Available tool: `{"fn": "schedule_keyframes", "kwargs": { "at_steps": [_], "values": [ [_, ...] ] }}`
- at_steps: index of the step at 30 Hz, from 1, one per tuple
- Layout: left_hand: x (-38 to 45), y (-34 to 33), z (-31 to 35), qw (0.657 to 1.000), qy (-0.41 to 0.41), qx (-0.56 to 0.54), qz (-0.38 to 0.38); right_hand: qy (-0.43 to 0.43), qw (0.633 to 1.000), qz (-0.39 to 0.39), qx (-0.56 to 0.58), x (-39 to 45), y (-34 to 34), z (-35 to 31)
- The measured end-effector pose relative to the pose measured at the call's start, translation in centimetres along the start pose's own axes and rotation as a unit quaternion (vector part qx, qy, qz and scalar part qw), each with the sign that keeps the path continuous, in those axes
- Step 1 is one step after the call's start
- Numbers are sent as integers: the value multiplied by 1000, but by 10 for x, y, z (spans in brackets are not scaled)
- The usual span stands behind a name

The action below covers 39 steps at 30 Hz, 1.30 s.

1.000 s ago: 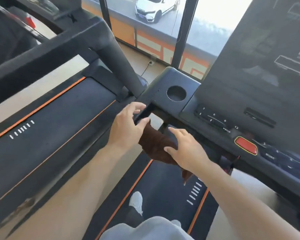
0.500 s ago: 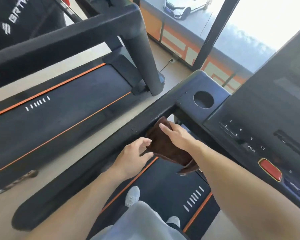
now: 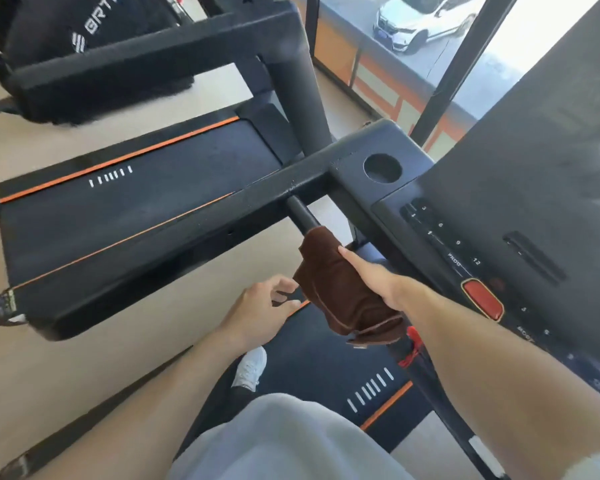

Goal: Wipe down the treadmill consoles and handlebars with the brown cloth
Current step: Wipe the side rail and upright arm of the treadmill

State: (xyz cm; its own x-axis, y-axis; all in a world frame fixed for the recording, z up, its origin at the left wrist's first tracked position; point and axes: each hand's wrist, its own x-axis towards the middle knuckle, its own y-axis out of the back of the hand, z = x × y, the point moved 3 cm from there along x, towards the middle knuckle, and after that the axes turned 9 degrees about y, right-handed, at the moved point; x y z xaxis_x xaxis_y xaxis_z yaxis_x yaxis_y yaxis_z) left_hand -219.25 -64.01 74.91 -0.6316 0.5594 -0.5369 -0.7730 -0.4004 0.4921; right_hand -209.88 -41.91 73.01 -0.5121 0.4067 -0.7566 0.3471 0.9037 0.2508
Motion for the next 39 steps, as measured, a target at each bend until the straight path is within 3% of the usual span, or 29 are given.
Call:
{"fn": "schedule_keyframes", "kwargs": {
  "at_steps": [5,9,15,19,25,34,39],
  "values": [
    [-16,-71,4,999,10,-41,-22,30,998,-32,-33,-24,16,46],
    [-20,-107,7,998,14,-39,-40,133,977,-39,-164,-32,17,60],
    [-16,-120,-5,998,32,-50,-27,225,877,53,-421,-43,2,76],
    [-3,-109,-8,996,39,-73,-18,230,770,98,-587,-51,-28,66],
    [31,-66,-13,994,51,-96,6,309,688,105,-649,-8,-58,17],
    [76,2,-34,994,64,-85,26,303,699,220,-610,67,-80,-63],
    [89,19,-40,996,57,-66,18,307,796,211,-477,77,-76,-91]
  ]
}}
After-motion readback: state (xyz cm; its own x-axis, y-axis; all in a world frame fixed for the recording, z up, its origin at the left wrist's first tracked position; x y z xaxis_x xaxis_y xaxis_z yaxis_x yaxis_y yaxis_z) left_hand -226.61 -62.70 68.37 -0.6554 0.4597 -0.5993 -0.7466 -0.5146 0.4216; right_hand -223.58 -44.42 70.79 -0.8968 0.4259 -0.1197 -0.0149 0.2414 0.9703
